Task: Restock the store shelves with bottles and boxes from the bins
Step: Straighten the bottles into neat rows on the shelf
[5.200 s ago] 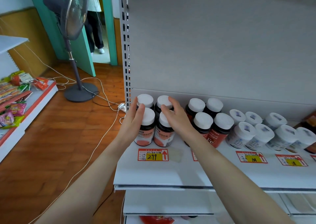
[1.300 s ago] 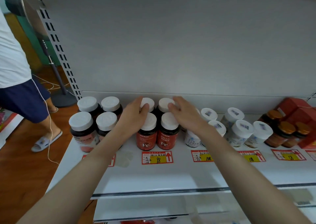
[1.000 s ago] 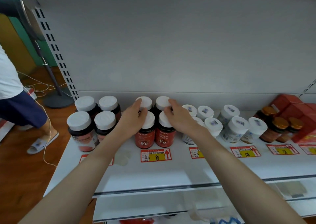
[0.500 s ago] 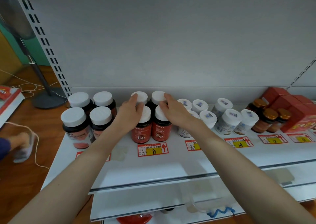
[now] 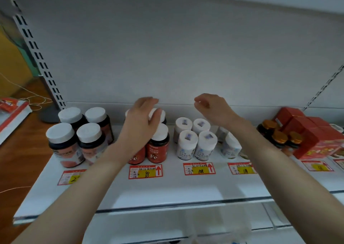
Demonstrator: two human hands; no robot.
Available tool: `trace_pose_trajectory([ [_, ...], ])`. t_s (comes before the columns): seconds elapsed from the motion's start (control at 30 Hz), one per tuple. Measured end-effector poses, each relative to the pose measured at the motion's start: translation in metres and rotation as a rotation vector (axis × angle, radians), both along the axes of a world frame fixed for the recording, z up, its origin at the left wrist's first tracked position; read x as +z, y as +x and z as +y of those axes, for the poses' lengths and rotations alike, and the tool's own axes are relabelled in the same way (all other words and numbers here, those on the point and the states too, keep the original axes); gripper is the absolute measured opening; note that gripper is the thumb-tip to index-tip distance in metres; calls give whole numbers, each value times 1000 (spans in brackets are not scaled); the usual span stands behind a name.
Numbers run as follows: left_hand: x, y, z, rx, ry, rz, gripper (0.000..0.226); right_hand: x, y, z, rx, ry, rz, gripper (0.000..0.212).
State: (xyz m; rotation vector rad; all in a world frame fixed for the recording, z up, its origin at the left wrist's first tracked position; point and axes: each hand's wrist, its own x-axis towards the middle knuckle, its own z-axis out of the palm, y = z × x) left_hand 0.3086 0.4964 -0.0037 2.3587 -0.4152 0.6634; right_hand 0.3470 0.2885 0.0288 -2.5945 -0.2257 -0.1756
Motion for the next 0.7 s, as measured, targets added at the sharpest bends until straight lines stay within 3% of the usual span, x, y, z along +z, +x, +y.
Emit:
trace_pose_trajectory([
  [0.1, -6, -7, -37, -135, 142, -30, 33, -2, -7, -26, 68, -110, 107, 29],
  [0.2, -19, -7, -59, -189, 281, 114, 33, -12, -14, -36, 180, -262, 205, 35],
  [0.4, -34, -2, -77, -133, 530, 339, 34, -25, -23, -50, 282, -315, 274, 45],
  [0.53, -40, -3, -82, -86, 577, 356, 31, -34, -25, -53, 326, -306, 253, 41],
  [0.7, -44, -2, -78, -109, 499, 353, 26, -40, -26, -56, 329, -269, 219, 30],
])
